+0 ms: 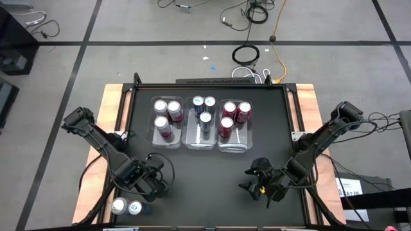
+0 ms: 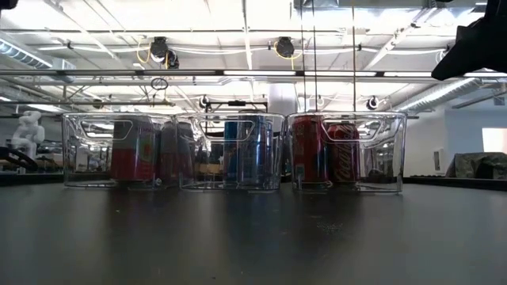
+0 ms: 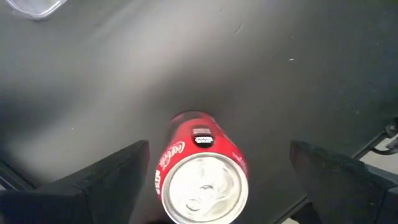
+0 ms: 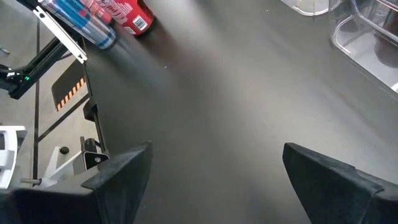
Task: Sort soda cans
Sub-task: Put the red soda can into the right transparent bin
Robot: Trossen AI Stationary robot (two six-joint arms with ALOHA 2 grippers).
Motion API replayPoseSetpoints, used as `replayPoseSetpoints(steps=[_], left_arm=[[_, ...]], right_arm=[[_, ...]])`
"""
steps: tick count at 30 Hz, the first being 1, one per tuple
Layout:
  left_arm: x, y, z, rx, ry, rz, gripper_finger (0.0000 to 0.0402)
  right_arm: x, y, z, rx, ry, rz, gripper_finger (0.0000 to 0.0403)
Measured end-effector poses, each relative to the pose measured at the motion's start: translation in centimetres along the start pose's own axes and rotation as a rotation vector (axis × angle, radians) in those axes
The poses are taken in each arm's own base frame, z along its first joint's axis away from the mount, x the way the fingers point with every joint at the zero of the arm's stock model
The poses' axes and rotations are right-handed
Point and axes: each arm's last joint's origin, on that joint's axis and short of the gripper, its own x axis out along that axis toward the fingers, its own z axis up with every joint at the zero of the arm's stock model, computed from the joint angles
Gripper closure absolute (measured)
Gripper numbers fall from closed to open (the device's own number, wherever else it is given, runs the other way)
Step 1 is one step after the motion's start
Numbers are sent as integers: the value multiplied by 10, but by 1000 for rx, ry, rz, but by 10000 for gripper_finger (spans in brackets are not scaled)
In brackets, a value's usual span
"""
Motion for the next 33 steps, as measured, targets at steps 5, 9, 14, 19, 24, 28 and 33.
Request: replayPoseSetpoints(steps=[5,9,14,19,24,28,33], left_arm=[[8,3,-2,-4,13,23,6],[22,4,-5,-7,62,3,6],[34,7,-7,-7,91,6,6],[37,11,-11,0,150,33,6],[37,10,-13,1,194,33,6],[43,7,-14,1,214,43,23],[50,3,-15,8,224,50,79]], right_arm=[[0,0,0,11,-1,0,51],[0,0,0,18,-1,-1,51],[0,0,0,18,-3,-1,51],[0,0,0,18,-3,-1,51],[0,0,0,17,-3,-2,51],[0,0,0,8,-3,-2,51],[0,0,0,1,-3,-2,51]])
